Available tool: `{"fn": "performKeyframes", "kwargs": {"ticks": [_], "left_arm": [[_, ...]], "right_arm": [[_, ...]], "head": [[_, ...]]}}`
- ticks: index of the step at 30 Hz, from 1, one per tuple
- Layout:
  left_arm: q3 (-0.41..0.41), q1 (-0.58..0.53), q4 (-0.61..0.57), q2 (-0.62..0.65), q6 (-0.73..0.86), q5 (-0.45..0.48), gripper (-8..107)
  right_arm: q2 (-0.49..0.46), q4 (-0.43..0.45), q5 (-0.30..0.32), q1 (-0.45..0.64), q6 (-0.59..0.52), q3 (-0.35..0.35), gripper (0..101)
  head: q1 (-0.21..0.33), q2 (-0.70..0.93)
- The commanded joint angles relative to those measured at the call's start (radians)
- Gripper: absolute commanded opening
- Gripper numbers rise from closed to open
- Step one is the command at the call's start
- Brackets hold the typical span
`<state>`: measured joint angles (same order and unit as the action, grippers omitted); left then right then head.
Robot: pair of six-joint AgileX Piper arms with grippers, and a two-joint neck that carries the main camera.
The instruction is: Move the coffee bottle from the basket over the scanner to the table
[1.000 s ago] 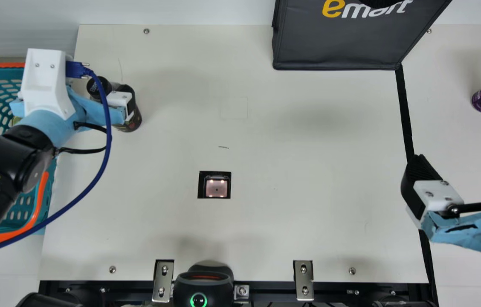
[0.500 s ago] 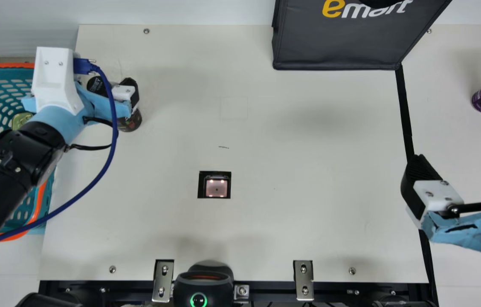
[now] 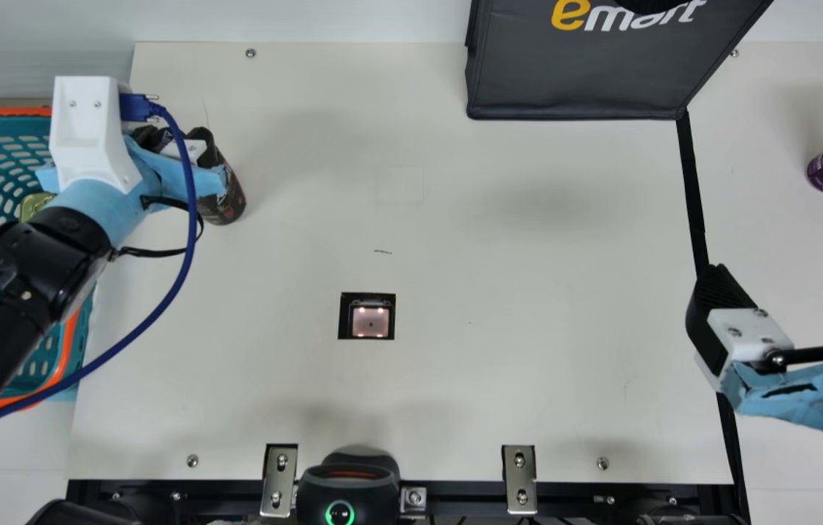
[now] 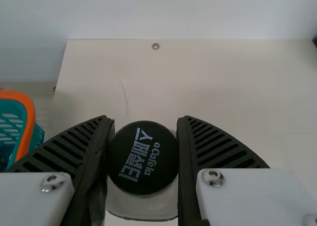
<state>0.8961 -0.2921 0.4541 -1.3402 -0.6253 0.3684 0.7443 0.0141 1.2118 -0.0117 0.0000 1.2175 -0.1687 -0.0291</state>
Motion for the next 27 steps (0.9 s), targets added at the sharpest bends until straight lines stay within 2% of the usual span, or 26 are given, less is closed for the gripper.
{"fn": "performKeyframes", "kwargs": {"ticks": [1,9,15,27], "left_arm": [[0.015,-0.018,-0.009,0.012,-0.010,0.063,-8],[0.084,-0.116,-0.050,0.063,-0.052,0.275,-8],[0.128,-0.212,-0.025,0.097,-0.122,0.408,-8],[0.176,-0.452,0.082,0.118,-0.315,0.562,-8]], "right_arm": [[0.000,0.000,0.000,0.000,0.000,0.000,95],[0.000,0.000,0.000,0.000,0.000,0.000,95],[0.000,0.000,0.000,0.000,0.000,0.000,95],[0.000,0.000,0.000,0.000,0.000,0.000,95]], "head": [[0.030,0.002],[0.030,0.002],[0.030,0.002],[0.030,0.002]]}}
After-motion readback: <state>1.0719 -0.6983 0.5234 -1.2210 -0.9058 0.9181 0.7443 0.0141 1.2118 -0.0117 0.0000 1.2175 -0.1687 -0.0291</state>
